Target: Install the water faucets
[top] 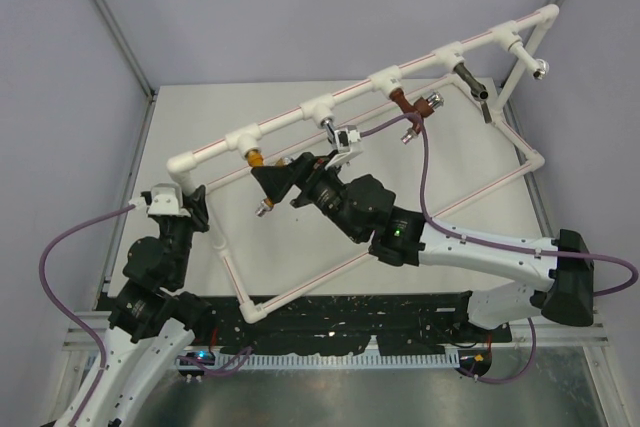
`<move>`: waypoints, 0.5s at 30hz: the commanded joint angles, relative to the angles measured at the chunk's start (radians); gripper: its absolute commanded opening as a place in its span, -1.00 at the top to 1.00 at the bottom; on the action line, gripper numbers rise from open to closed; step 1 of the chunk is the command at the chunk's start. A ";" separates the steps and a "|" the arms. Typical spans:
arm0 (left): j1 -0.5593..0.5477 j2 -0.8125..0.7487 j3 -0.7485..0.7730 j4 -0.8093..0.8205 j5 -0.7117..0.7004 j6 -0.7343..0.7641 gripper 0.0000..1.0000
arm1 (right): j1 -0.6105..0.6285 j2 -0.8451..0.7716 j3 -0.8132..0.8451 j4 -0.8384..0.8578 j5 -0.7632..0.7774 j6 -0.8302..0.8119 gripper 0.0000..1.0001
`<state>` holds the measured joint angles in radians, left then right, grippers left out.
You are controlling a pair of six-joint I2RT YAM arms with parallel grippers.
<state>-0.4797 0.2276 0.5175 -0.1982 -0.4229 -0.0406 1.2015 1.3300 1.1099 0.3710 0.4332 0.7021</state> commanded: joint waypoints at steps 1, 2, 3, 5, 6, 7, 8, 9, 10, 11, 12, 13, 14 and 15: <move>-0.013 0.001 0.013 0.000 0.064 -0.015 1.00 | -0.020 -0.057 0.001 0.042 0.096 0.020 -0.64; -0.014 0.001 0.015 0.000 0.065 -0.015 1.00 | -0.019 -0.057 -0.001 0.031 0.110 0.045 -0.59; -0.013 0.003 0.013 0.000 0.065 -0.016 1.00 | -0.020 -0.058 -0.002 0.029 0.111 0.053 -0.42; -0.014 0.001 0.015 -0.001 0.067 -0.016 1.00 | -0.017 -0.061 -0.010 0.034 0.116 0.094 -0.22; -0.013 0.003 0.015 -0.001 0.067 -0.016 1.00 | -0.020 -0.063 -0.013 0.040 0.111 0.112 -0.12; -0.014 0.001 0.012 -0.001 0.067 -0.016 1.00 | -0.020 -0.060 -0.013 0.042 0.107 0.125 -0.06; -0.014 0.001 0.013 -0.001 0.067 -0.016 1.00 | -0.020 -0.061 -0.016 0.042 0.102 0.157 -0.04; -0.014 0.001 0.015 -0.001 0.067 -0.018 1.00 | -0.020 -0.063 -0.019 0.042 0.105 0.172 -0.04; -0.013 0.004 0.013 -0.001 0.069 -0.018 1.00 | -0.020 -0.063 -0.027 0.042 0.108 0.201 -0.04; -0.013 0.003 0.015 -0.001 0.069 -0.018 1.00 | -0.020 -0.066 -0.042 0.048 0.116 0.232 -0.04; -0.013 0.003 0.015 -0.001 0.070 -0.018 1.00 | -0.020 -0.071 -0.051 0.051 0.119 0.249 -0.04; -0.014 0.001 0.015 -0.001 0.070 -0.018 1.00 | -0.020 -0.072 -0.064 0.057 0.127 0.266 -0.05; -0.014 -0.001 0.012 -0.003 0.070 -0.018 1.00 | -0.020 -0.074 -0.068 0.057 0.128 0.266 -0.15; -0.014 -0.001 0.013 -0.003 0.069 -0.018 1.00 | -0.020 -0.075 -0.070 0.048 0.133 0.258 -0.24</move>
<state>-0.4816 0.2276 0.5175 -0.1989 -0.4183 -0.0402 1.1976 1.2907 1.0618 0.4038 0.4782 0.8948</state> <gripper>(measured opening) 0.320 0.559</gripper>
